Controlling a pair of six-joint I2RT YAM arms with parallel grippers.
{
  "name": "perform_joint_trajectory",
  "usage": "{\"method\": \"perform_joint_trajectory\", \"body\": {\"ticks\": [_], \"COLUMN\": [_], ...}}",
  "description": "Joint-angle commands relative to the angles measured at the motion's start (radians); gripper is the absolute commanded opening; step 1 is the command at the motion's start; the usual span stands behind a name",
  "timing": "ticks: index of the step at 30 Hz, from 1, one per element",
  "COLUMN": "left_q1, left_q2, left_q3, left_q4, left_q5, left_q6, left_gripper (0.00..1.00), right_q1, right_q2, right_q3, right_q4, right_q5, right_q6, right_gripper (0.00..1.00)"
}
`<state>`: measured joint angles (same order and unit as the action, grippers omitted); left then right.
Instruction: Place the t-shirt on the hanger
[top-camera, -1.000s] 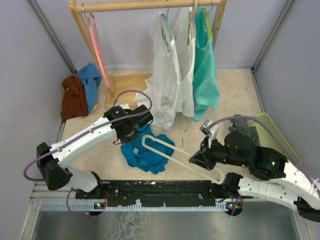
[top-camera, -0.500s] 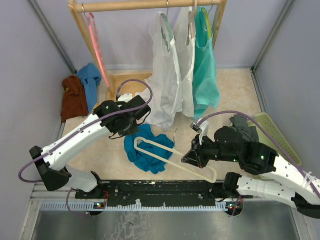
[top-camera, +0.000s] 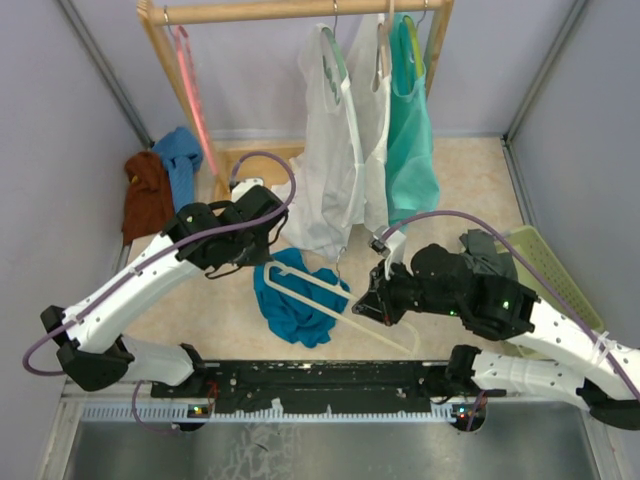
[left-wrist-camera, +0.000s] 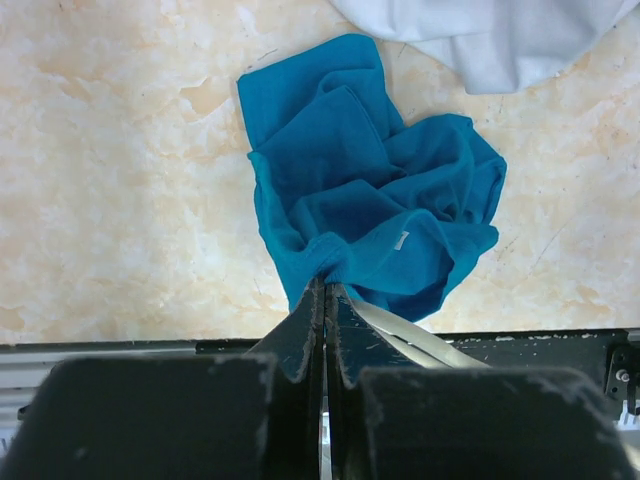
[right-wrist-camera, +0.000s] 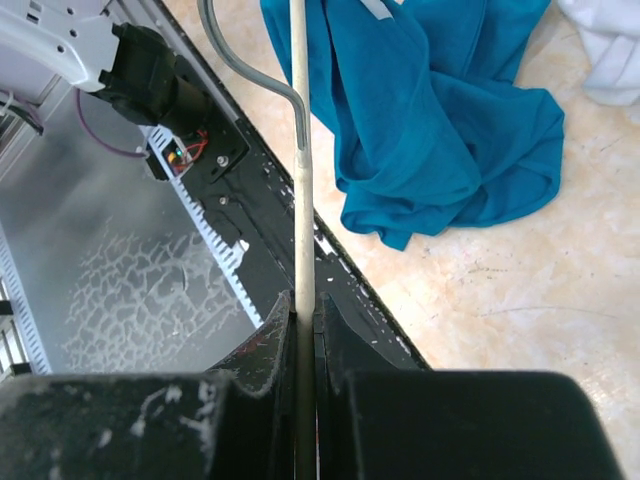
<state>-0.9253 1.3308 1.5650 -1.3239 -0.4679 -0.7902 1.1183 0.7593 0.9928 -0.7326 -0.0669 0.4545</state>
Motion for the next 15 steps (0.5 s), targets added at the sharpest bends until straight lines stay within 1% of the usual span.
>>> {"method": "perform_joint_trajectory", "body": {"ticks": [1,6,15], "left_q1": [-0.004,-0.004,-0.004], "left_q2": [-0.019,-0.012,0.007], "left_q3": [0.008,0.024,0.075], "left_q4": [0.043,0.061,0.045], "left_q5": [0.011,0.024,0.031], "left_q6": [0.059,0.088,0.122], "left_gripper": [0.0,0.0,0.0], "right_q1": [0.008,0.009,0.009], "right_q2": [0.0,0.009,-0.001], "right_q3": [0.098,0.094,0.095], "right_q4": [0.014,0.01,-0.026], "right_q5": [0.041,0.043,0.062], "right_q6": [-0.042,-0.051,-0.073], "right_gripper": [0.0,0.0,0.0]}}
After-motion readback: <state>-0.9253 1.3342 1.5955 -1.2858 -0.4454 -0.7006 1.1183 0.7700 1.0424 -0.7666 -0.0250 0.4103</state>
